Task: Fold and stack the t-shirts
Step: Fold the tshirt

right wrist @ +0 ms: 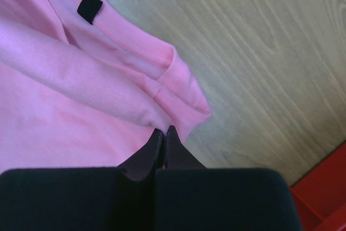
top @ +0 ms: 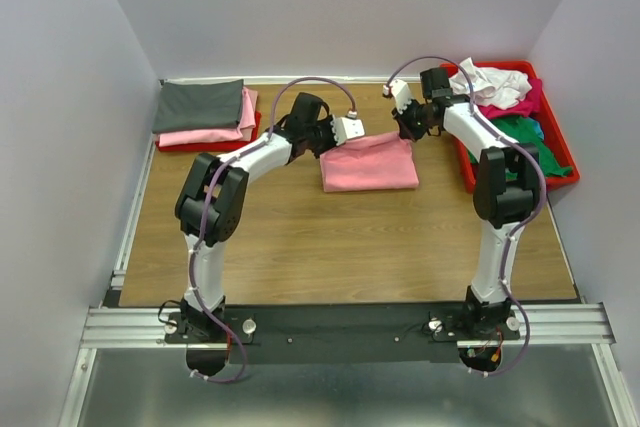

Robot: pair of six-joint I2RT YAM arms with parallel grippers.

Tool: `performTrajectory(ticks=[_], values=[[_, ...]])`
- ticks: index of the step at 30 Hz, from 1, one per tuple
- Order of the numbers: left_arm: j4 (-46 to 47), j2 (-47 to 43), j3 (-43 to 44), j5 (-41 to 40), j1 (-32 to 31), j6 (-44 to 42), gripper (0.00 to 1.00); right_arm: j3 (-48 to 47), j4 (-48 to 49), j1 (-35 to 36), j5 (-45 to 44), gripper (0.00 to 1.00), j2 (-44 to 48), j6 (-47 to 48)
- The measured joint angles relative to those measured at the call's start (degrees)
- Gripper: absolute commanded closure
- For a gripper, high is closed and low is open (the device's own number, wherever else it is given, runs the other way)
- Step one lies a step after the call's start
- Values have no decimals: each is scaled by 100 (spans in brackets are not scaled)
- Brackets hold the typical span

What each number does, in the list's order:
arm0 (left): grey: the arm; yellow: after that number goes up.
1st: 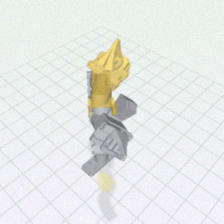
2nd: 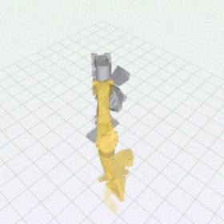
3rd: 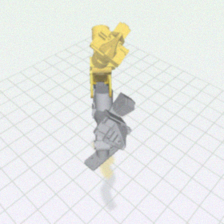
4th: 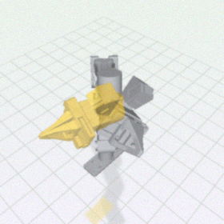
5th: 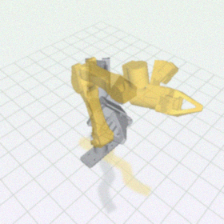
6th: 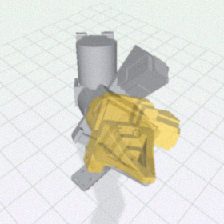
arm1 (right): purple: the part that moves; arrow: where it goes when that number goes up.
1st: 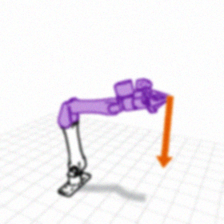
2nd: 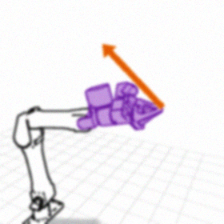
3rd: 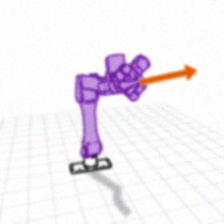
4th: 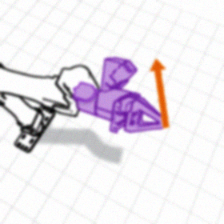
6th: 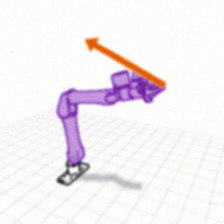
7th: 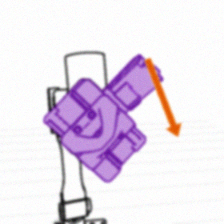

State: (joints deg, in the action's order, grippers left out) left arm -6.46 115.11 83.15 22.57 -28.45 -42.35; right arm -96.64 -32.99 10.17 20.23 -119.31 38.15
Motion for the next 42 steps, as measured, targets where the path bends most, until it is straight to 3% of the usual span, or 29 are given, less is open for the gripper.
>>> performTrajectory(ticks=[9,42], values=[[234,203,267,-319,48,205,100,-57,293,0,-221,100,-42,-260],[1193,-17,-372,-1668,52,1005,100,-673,761,28,-153,99,-549,-1266]])
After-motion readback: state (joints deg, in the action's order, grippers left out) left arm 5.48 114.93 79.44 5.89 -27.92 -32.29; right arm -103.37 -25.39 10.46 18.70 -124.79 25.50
